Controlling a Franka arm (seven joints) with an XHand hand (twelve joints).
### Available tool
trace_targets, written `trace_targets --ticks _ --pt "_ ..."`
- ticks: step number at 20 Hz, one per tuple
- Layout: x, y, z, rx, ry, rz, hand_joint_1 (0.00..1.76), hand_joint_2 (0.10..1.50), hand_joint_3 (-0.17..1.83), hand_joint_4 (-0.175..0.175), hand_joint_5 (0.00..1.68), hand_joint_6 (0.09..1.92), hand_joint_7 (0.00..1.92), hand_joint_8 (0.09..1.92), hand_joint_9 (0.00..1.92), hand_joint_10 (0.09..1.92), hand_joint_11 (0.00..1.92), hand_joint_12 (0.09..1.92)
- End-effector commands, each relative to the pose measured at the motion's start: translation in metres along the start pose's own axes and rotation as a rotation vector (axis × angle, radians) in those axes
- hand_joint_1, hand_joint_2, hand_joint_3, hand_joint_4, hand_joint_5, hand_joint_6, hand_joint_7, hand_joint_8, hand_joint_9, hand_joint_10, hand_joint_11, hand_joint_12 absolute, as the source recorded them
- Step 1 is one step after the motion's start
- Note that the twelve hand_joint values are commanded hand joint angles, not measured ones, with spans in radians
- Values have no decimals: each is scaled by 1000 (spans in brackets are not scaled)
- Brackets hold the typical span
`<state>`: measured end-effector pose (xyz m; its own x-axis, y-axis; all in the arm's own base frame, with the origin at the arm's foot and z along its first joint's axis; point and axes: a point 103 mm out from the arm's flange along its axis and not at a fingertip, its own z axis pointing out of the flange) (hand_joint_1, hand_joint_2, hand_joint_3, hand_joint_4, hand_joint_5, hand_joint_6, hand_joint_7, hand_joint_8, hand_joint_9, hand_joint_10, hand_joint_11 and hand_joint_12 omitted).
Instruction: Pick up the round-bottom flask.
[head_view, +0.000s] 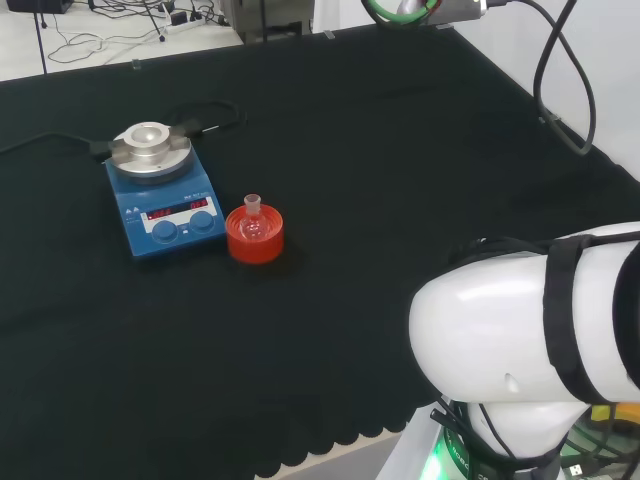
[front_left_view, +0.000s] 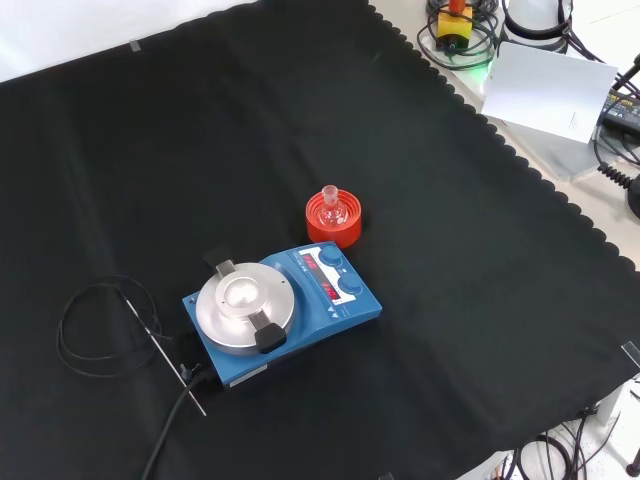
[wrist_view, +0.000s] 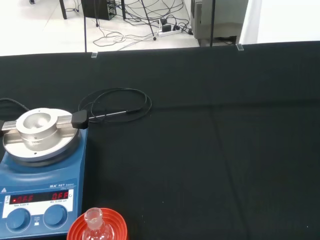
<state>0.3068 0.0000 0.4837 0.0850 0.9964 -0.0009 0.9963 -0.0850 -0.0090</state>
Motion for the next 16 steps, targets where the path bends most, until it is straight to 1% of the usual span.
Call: trace_targets --ticks 1,2,3,5,9,16 --pt "0 0 1 -9 -10 1 494 1035 730 -25 285 644 321 804 451 924 273 1405" --pt "-1 0 1 -8 -8 -2 362 1128 593 -22 290 590 173 705 311 817 132 1386" --pt "0 1 2 -7 -8 -1 293 1190 495 -20 298 548 104 646 245 753 62 1376" --pt "0 2 2 -6 -11 2 244 1243 407 -18 308 509 57 599 201 702 12 1368" --pt "-6 5 6 -4 -4 15 232 1259 377 -18 312 496 46 585 191 687 0 1366" --pt "3 23 34 29 14 45 246 1259 362 -17 314 490 48 582 192 684 0 1364"
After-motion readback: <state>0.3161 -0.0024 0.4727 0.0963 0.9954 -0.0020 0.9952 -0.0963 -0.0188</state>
